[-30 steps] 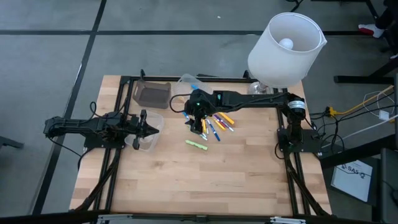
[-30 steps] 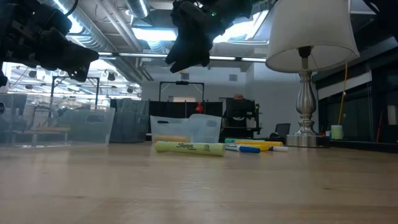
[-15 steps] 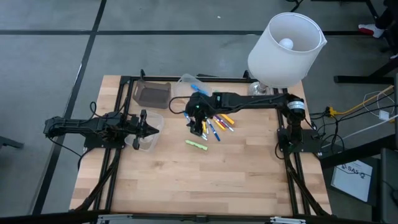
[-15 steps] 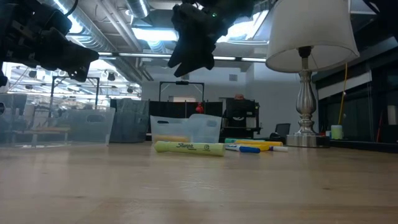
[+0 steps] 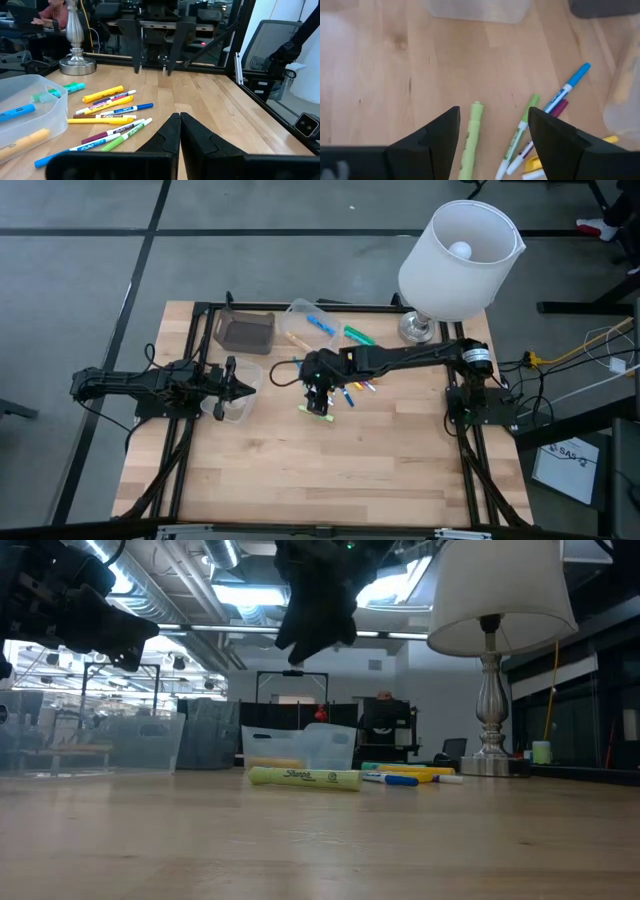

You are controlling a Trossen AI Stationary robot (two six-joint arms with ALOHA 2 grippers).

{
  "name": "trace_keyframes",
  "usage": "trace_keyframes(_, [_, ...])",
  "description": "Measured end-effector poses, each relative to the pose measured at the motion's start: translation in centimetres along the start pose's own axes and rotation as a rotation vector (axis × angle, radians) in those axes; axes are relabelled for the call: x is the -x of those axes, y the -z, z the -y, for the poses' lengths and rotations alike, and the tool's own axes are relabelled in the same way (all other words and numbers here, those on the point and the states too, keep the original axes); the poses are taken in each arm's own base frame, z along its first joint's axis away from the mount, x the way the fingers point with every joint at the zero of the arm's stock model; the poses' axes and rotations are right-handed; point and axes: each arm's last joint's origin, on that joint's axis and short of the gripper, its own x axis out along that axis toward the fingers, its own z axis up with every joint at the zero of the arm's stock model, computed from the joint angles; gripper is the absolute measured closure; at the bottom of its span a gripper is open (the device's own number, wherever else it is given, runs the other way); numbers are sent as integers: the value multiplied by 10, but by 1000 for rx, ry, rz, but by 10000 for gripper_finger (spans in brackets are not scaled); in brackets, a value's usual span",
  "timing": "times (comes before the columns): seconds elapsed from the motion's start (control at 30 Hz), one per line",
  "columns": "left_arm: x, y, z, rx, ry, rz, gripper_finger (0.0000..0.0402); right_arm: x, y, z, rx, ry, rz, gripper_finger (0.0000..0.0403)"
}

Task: Pick & Place Markers
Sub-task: Put the light green highlighter into the top transparent bin

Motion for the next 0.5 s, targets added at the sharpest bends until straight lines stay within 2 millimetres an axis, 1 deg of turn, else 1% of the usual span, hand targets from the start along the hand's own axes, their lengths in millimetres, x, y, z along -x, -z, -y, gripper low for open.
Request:
trace_keyframes(0.2, [0, 0, 0, 0, 0, 0, 395, -8, 16, -7, -17, 72, -57, 169])
trace_keyframes(0.33, [0, 0, 0, 0, 0, 0, 395, -14, 25, -10, -27, 74, -81, 169])
trace_keyframes(0.5, [0, 0, 0, 0, 0, -1, 395, -18, 31, -15, -23, 66, -86, 169])
